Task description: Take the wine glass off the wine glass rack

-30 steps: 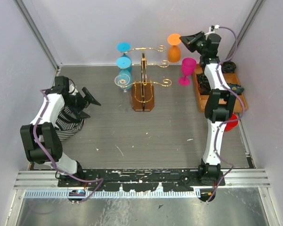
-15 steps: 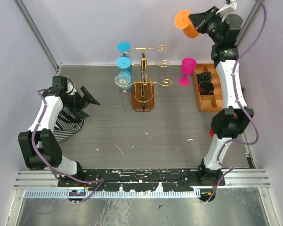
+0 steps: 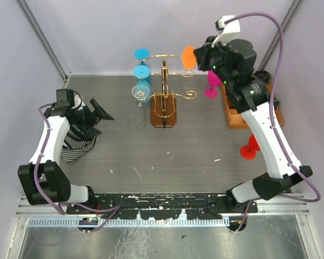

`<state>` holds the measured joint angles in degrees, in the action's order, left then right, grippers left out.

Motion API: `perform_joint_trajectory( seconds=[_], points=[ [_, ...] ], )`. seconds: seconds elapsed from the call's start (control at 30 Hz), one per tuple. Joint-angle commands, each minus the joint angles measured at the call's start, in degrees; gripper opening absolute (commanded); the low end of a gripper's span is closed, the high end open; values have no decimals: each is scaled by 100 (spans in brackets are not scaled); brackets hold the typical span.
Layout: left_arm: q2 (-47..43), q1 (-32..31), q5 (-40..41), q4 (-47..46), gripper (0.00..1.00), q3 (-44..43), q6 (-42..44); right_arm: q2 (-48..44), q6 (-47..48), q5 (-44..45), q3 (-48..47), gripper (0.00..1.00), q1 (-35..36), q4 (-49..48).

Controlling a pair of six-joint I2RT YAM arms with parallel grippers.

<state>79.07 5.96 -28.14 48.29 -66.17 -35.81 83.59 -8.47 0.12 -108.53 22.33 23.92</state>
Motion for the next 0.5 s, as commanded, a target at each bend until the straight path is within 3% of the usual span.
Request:
perform_joint_trajectory(
  seconds=[0.0,0.2,0.3,0.37,0.47],
  points=[
    [-228,25,-160,59,100,145,-50,-404,655,2183,262,1,1016,1148],
    [-380,20,-95,341,100,48,91,-922,331,4597,959,1,2803,1810],
    [-506,20,-33,388,100,111,143,-851,-233,5787,987,1,4058,2506],
    [-537,25,73,476,100,79,206,-544,-855,6849,750,1,4922,3341],
    [-555,32,105,525,100,75,270,109,-2834,7722,-73,1,5689,5420]
  ],
)
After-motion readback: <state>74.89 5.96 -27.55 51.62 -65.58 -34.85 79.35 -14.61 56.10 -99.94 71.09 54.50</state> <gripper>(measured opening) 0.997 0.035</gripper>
